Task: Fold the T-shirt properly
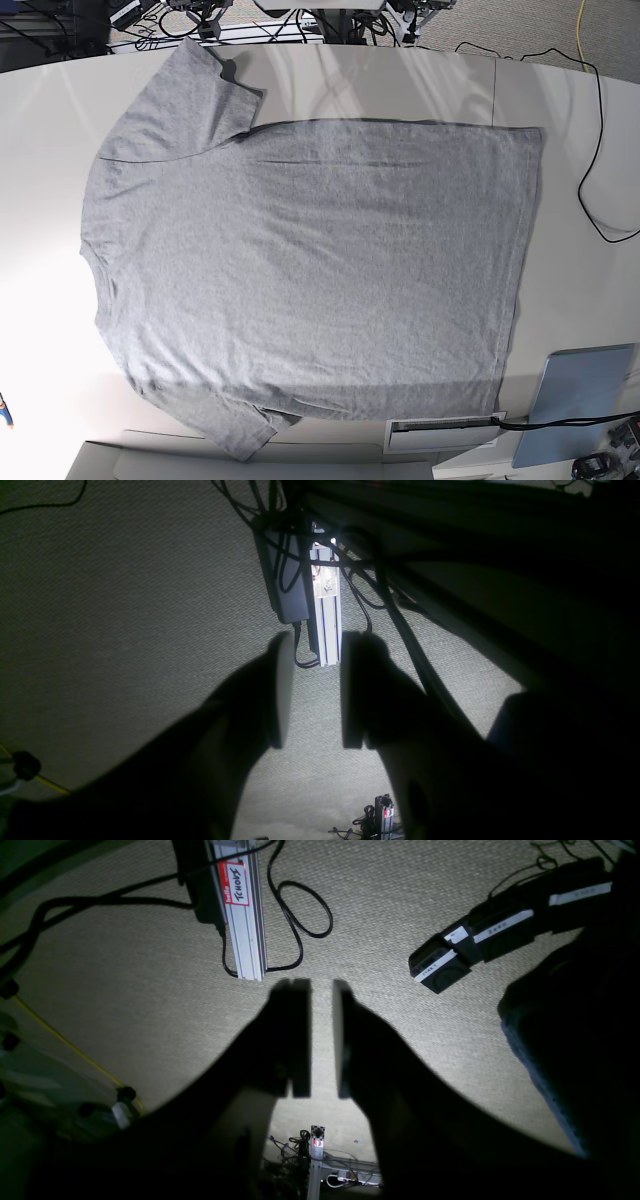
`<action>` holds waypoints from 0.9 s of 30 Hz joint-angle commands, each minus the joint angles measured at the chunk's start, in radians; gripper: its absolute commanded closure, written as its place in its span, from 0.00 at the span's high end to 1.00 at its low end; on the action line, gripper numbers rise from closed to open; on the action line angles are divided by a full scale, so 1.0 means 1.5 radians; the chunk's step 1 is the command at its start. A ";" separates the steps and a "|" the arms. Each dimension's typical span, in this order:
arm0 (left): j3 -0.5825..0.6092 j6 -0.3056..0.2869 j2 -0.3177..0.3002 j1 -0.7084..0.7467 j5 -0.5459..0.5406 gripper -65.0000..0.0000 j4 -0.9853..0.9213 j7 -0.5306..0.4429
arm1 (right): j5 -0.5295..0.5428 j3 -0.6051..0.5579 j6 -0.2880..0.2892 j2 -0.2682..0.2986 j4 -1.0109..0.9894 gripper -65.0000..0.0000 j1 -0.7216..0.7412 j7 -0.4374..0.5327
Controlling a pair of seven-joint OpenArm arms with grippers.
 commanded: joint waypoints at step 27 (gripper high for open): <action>0.002 -0.005 -0.002 0.006 0.005 0.28 0.004 0.003 | 0.002 0.000 0.003 0.007 0.002 0.12 -0.011 0.017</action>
